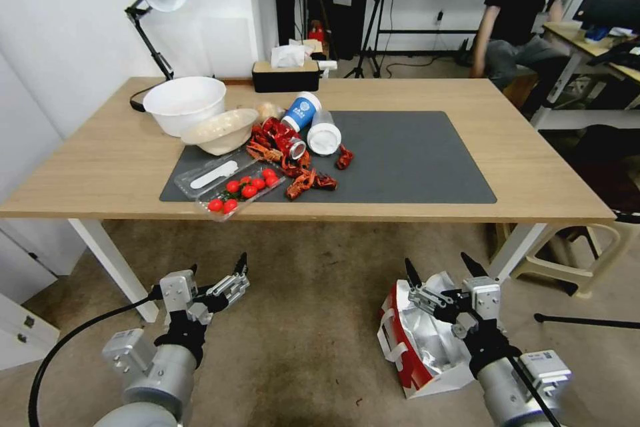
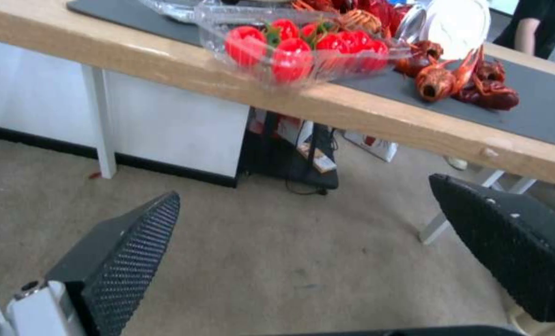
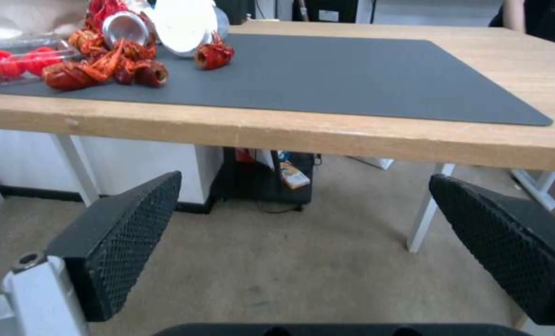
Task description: Pick up the food delivery bag from the floor and place it on the table.
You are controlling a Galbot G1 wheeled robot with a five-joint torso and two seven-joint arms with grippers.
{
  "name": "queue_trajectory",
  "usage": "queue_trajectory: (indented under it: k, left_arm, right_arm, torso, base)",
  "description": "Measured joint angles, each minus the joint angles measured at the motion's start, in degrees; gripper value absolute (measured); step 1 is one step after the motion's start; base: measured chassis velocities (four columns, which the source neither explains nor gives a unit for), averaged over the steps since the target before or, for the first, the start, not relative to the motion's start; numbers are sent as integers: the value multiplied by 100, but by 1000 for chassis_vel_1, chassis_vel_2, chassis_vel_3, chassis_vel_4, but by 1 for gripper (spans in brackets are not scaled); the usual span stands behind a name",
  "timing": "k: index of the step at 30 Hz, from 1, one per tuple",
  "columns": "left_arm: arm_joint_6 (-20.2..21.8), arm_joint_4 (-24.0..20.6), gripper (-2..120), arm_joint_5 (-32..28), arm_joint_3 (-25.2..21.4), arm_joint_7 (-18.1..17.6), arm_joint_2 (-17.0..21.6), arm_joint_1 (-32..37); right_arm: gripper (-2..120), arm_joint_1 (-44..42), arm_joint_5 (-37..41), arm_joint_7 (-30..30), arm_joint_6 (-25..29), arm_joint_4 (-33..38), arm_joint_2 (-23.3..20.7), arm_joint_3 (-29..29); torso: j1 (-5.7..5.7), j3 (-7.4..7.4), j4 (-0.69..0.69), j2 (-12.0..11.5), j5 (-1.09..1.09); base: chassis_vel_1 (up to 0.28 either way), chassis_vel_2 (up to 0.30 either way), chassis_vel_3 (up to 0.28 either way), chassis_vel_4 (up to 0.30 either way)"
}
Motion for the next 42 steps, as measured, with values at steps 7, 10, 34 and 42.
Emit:
queue_trajectory:
  k: [7, 10, 34, 42]
  left_arm:
    - [-2, -2, 100, 26, 7, 5, -9, 13]
    - [-3, -2, 100, 44, 8, 6, -11, 16]
    - [-7, 41, 100, 164, -5, 57, -43, 1]
    - [-17, 39, 100, 165, -15, 72, -23, 7]
  right_arm:
    - [100, -1, 11, 6, 0, -2, 0, 2]
    - [100, -8, 14, 6, 0, -7, 0, 4]
    - [100, -23, 4, 7, -7, -50, 0, 23]
    - [100, -23, -21, -23, -12, -58, 0, 14]
  torso:
    - [-78, -107, 0, -187, 0]
    - [-114, -151, 0, -266, 0]
    - [-367, -502, 0, -871, 0]
    - [-451, -623, 0, -1077, 0]
  base:
    - [0, 0, 0, 0]
    - [0, 0, 0, 0]
    - [0, 0, 0, 0]
    - [0, 0, 0, 0]
